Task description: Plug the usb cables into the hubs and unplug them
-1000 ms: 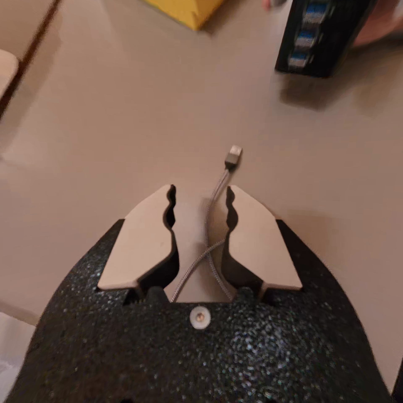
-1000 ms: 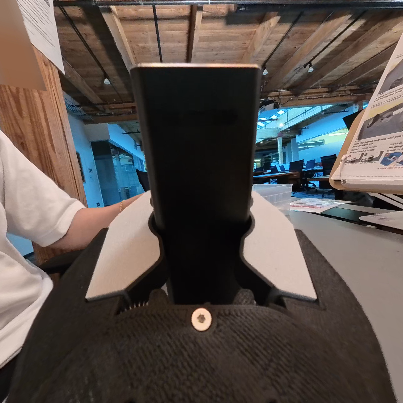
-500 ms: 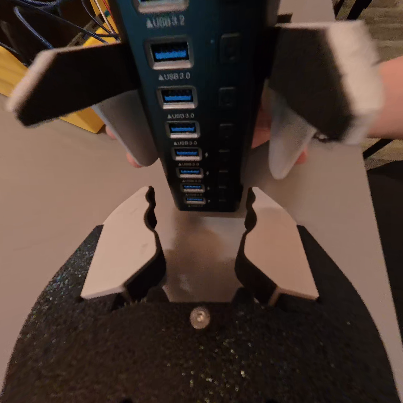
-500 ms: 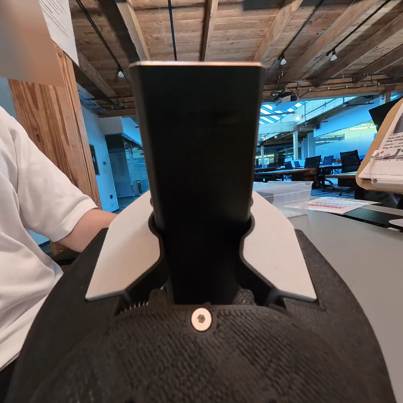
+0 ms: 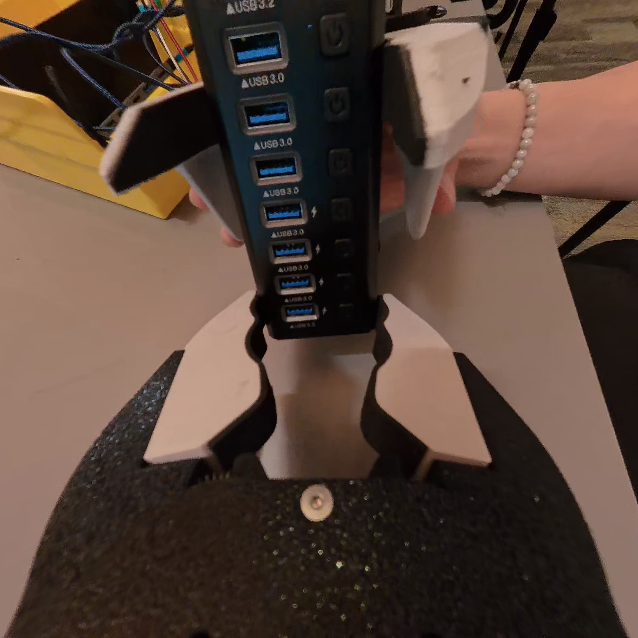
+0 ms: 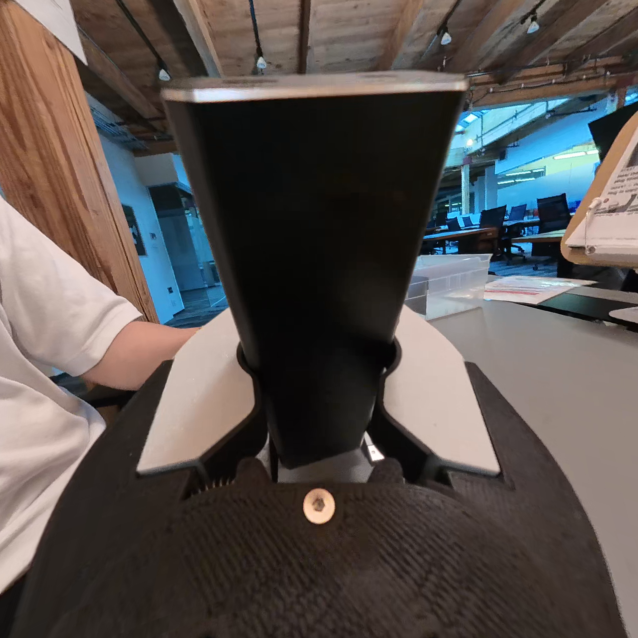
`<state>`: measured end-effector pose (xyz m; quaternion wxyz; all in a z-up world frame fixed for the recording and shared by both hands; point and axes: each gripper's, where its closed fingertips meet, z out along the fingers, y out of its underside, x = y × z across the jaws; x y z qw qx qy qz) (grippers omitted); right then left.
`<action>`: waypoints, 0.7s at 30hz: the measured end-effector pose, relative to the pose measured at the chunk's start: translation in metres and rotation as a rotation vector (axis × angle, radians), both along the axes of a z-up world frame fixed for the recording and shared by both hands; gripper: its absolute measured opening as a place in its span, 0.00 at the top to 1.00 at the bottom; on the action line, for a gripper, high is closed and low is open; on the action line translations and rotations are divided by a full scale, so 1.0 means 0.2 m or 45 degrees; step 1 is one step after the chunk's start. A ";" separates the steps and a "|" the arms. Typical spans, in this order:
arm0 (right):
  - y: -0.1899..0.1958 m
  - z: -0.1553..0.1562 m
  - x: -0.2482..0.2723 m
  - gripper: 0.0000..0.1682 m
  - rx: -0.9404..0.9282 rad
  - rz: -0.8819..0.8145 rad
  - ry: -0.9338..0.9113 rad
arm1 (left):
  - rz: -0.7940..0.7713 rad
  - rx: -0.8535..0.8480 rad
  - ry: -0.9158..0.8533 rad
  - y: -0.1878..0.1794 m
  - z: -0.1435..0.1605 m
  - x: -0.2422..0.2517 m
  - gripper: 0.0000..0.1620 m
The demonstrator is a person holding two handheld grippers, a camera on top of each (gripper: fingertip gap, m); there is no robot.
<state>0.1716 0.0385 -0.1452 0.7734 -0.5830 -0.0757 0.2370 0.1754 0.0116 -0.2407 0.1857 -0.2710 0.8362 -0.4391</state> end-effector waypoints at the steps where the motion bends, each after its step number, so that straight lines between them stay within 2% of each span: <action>1: 0.01 0.00 0.01 0.55 -0.017 -0.012 0.011 | 0.000 0.004 -0.008 0.02 0.01 0.00 0.63; 8: 0.04 -0.05 -0.03 0.52 -0.089 -0.031 -0.079 | -0.133 -0.065 0.065 0.07 0.10 -0.06 0.63; 12: 0.04 -0.03 -0.06 0.56 -0.041 -0.016 -0.070 | -0.229 -0.156 0.168 0.06 0.09 -0.10 0.63; 21: 0.05 -0.03 -0.03 0.55 -0.041 -0.045 -0.020 | -0.295 -0.185 0.202 0.05 0.09 -0.09 0.63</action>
